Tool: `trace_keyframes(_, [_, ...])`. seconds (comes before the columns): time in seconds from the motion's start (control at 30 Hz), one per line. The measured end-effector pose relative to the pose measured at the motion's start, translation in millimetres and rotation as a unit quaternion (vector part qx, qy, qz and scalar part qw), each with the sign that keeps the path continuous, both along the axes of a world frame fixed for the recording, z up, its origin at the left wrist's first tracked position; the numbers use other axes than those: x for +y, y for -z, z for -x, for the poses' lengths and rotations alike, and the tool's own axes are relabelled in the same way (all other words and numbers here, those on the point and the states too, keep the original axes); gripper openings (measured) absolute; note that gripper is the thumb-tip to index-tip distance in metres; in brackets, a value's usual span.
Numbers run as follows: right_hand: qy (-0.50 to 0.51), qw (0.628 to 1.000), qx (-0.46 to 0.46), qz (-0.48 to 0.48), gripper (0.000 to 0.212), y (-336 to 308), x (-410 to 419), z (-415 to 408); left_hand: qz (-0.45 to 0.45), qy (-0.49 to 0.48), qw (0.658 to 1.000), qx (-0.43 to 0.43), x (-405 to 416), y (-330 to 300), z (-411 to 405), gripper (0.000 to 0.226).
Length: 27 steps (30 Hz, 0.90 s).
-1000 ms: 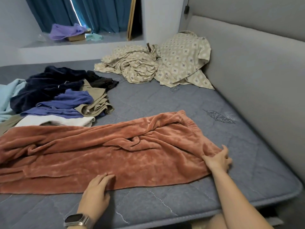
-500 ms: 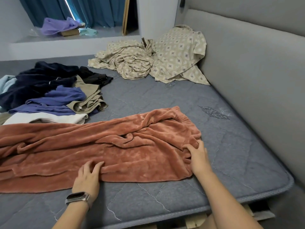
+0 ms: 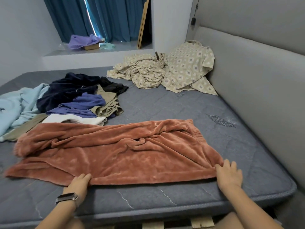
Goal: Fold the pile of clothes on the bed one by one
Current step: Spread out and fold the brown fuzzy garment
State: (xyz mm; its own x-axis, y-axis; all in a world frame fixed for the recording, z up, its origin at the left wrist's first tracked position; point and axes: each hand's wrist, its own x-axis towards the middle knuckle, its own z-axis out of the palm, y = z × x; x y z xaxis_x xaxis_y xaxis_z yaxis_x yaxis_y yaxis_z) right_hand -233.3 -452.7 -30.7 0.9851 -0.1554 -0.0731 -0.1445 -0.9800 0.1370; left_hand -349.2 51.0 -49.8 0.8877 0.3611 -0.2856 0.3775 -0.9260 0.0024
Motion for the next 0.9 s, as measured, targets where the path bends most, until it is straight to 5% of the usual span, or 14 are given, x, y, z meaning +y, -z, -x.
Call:
trace_keyframes(0.47, [0.039, 0.994, 0.097, -0.014, 0.043, -27.0, -44.3, 72.9, 0.051, 0.022, 0.998, 0.021, -18.9, -24.9, 55.8, 0.04])
trace_keyframes(0.7, [0.056, 0.998, 0.006, 0.014, 0.041, -37.6, -66.0, 72.4, 0.058, 0.116, 0.992, -0.004, -21.7, -31.5, 75.4, 0.068])
trace_keyframes(0.8, [0.035, 0.992, 0.118, 0.017, 0.043, -33.6, -55.7, 63.1, 0.119, 0.091, 0.988, -0.028, 1.0, 2.6, 77.7, 0.059])
trace_keyframes(0.9, [-0.006, 0.966, 0.251, 0.054, 0.07, -37.9, -36.9, 49.2, 0.125, 0.078, 0.988, -0.054, 4.8, 18.1, 74.7, 0.061])
